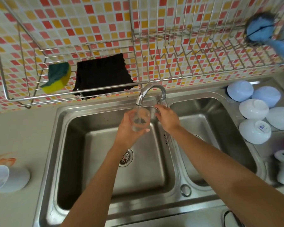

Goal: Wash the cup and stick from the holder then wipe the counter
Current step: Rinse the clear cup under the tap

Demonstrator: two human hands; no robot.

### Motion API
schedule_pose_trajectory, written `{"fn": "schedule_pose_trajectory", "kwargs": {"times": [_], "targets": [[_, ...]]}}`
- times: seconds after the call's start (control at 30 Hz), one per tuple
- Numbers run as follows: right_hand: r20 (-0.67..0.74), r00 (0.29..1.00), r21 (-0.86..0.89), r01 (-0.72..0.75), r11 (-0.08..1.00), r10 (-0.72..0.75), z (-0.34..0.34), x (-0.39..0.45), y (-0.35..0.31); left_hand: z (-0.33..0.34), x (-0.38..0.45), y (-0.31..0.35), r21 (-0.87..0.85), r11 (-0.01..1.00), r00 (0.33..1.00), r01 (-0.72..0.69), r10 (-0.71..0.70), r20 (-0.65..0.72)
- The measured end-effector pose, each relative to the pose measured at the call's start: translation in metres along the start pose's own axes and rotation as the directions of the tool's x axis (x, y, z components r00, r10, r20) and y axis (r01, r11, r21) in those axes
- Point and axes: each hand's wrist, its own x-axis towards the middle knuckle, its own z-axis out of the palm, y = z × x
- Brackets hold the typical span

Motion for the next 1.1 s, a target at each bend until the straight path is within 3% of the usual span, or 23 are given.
{"fn": "schedule_pose_trajectory", "kwargs": {"times": [0.43,0.67,0.77,0.87,1.0,1.1], "targets": [[-0.031,0.999,0.028,-0.017,0.999,0.018,-0.002,0.002,-0.002,-0.009,0.010,-0.005,0.006,0.997,0.992,0.080,-0.079,-0.098],[-0.021,1.000,0.044,-0.006,0.999,0.007,-0.003,0.002,-0.001,0.006,0.009,0.005,0.066,0.998,1.000,0.007,-0.008,0.009],[-0.025,1.000,0.032,-0.009,0.999,0.009,-0.005,0.004,-0.001,0.003,0.006,0.000,0.046,0.999,1.000,0.017,-0.016,-0.025],[-0.052,0.997,0.033,-0.058,0.998,0.060,-0.007,0.006,-0.002,-0.003,0.003,-0.007,0.055,0.998,0.997,0.044,-0.040,-0.066],[-0.097,0.981,0.075,-0.159,0.984,0.166,-0.010,0.012,0.002,-0.004,-0.007,-0.013,0.045,0.997,0.998,0.062,-0.062,-0.006],[-0.133,0.961,0.199,-0.214,0.956,0.243,-0.010,0.012,0.010,0.000,-0.009,-0.011,-0.030,0.995,0.995,0.096,-0.097,-0.032]]}}
